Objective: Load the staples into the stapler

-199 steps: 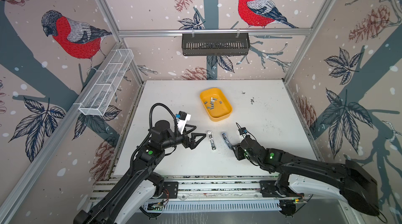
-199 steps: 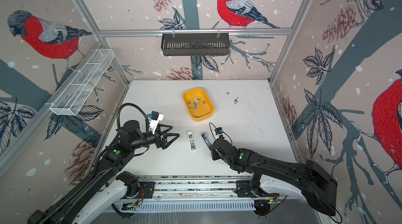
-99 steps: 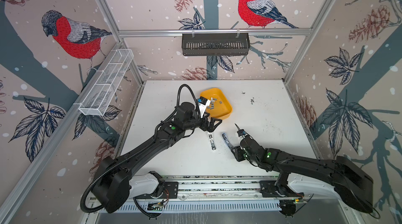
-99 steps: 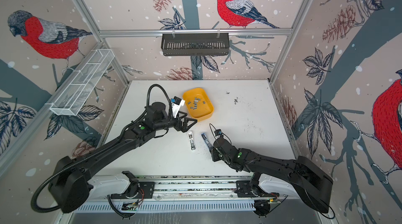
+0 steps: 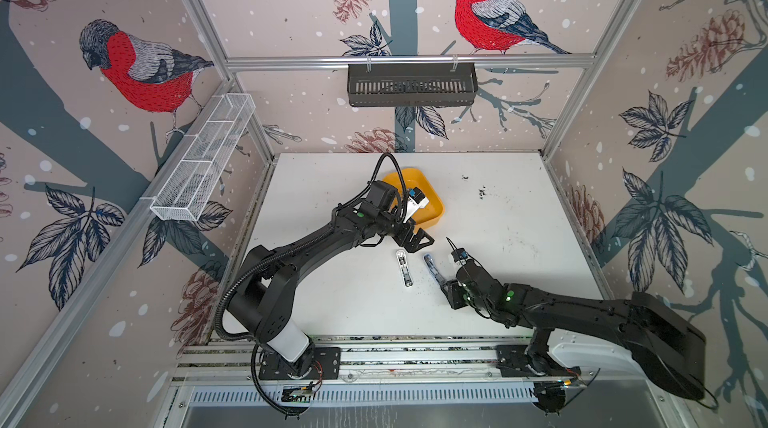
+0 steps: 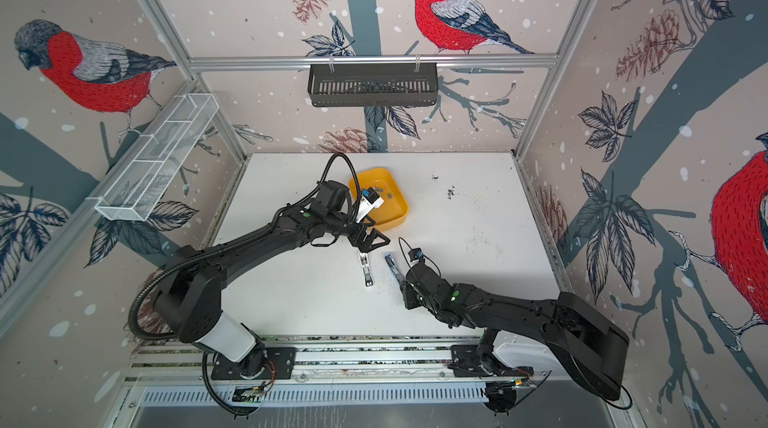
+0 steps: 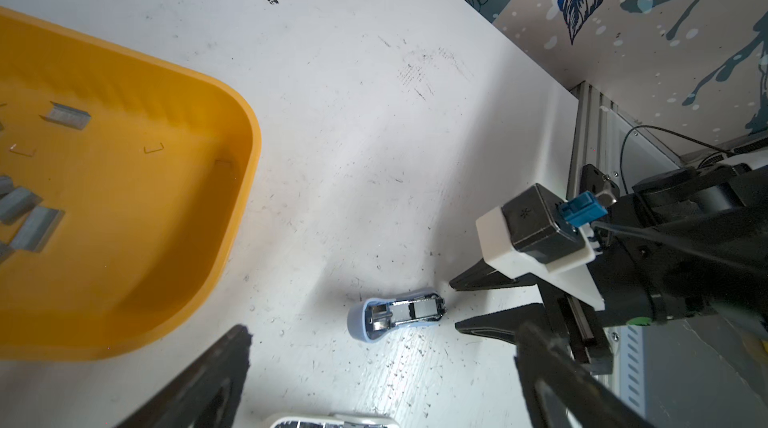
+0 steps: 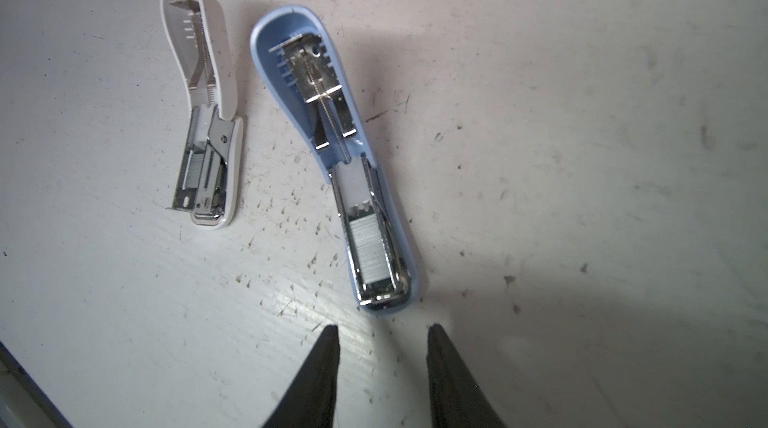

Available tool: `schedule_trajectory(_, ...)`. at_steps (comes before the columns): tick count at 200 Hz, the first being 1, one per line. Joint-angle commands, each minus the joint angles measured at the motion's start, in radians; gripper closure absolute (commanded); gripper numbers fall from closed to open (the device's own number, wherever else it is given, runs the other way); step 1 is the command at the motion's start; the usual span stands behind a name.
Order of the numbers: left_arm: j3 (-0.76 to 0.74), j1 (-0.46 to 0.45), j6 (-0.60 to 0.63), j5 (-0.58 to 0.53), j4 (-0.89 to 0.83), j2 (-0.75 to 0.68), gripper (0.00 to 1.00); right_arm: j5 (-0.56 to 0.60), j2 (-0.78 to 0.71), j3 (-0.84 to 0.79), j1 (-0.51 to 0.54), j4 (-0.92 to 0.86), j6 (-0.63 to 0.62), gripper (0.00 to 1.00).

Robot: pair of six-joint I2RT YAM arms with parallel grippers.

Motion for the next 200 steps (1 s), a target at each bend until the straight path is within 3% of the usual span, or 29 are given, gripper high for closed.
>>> schedule_trajectory(1,0.013,0.000,-0.022,-0.031,-0.020,-0.018,0.01,0.044,0.012,0.008,-0.004,0.029,0.027,0.64)
schedule_trajectory(32,0.002,0.000,-0.010,-0.086,-0.041,-0.068,0.01,0.052,0.030,0.009,-0.022,0.049,0.033,0.66)
schedule_trajectory(127,-0.008,0.000,-0.033,-0.079,-0.030,-0.097,0.01,0.049,-0.026,-0.004,-0.036,0.026,0.031,0.70)
schedule_trajectory(151,-0.019,0.001,-0.096,-0.081,-0.019,-0.106,0.01,0.008,-0.073,-0.011,-0.067,0.017,0.073,0.72)
schedule_trajectory(200,-0.069,0.000,-0.263,0.029,0.068,-0.042,0.01,-0.067,-0.078,-0.020,-0.083,0.073,0.194,0.79)
